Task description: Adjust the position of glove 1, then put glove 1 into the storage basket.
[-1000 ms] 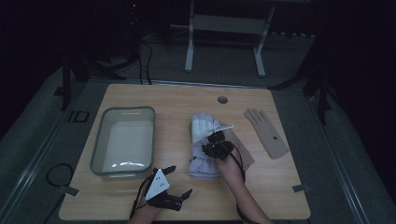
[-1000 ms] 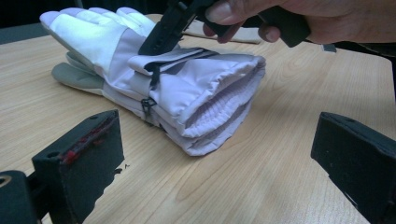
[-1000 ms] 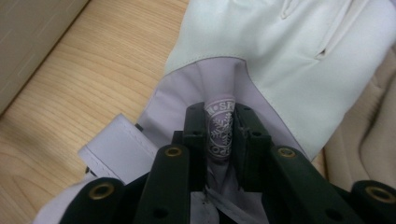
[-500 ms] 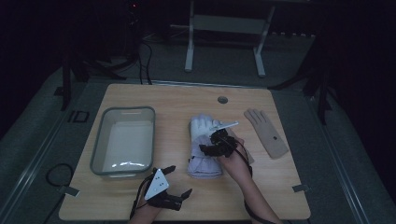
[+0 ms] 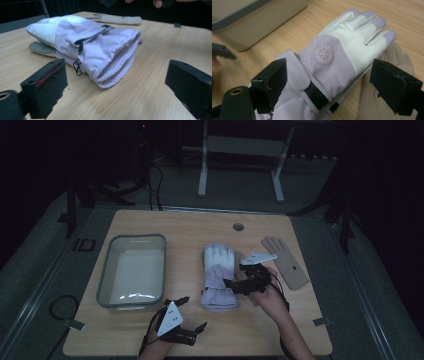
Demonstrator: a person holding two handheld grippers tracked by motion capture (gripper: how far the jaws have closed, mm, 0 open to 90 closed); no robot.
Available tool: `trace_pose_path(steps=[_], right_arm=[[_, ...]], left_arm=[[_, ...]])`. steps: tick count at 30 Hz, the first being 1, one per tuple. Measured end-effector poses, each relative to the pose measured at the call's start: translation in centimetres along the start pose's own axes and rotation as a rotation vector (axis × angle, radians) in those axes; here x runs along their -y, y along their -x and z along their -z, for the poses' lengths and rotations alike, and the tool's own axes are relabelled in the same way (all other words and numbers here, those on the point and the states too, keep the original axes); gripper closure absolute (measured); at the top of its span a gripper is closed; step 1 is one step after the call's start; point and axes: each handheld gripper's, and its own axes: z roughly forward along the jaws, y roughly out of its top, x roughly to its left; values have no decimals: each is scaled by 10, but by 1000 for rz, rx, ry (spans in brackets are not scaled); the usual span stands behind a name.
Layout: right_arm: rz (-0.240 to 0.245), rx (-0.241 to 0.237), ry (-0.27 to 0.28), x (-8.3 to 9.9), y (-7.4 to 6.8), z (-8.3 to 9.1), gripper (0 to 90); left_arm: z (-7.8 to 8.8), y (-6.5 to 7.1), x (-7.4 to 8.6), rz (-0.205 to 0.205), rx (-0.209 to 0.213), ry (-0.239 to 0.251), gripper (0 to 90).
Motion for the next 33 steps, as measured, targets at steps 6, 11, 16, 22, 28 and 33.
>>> trace_pose_path(steps=[6,11,16,22,28,33], right_arm=[[-54,1,0,4,6,9,123],[-93,8,26,4,8,7,100],[-105,19,22,-4,8,0,182],[-144,24,-13,0,15,-15,315],[-257,-30,-61,18,25,-34,404],[-354,-80,-108,29,35,-47,419]], left_arm=[[-3,-4,-28,74,-11,-80,56],[-16,-6,-49,100,-63,-162,78],[-32,-21,-69,216,-82,-225,148],[-51,-35,-63,379,-107,-318,215],[-65,-38,-40,478,-54,-388,294],[-74,-42,-26,527,5,-407,347]])
